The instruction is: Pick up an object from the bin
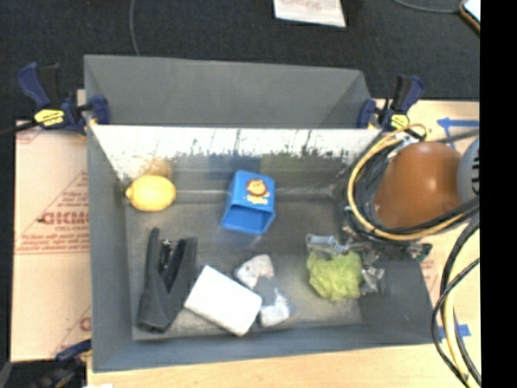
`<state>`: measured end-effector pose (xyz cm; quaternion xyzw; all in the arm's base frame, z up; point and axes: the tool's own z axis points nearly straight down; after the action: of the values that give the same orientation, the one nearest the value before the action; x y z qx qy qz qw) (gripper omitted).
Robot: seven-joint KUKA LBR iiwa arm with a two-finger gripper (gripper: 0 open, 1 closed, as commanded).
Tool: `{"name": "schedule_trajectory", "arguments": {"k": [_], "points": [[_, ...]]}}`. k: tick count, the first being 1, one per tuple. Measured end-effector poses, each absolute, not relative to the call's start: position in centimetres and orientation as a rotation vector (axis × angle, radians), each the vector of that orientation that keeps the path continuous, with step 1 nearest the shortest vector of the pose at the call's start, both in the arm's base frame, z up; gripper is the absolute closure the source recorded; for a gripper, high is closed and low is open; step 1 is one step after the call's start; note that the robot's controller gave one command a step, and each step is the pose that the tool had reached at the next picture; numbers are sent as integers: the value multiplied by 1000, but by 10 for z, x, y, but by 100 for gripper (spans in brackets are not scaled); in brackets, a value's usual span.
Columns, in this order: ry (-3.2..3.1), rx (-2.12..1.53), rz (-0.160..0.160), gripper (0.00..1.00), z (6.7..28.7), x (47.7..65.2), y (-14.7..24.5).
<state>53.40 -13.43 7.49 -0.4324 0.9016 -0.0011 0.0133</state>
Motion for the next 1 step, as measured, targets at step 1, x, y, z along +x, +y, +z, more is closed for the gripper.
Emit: {"name": "schedule_trajectory", "arguments": {"k": [1], "points": [[2279, -2130, -7, 100, 76, 545, -129]]}}
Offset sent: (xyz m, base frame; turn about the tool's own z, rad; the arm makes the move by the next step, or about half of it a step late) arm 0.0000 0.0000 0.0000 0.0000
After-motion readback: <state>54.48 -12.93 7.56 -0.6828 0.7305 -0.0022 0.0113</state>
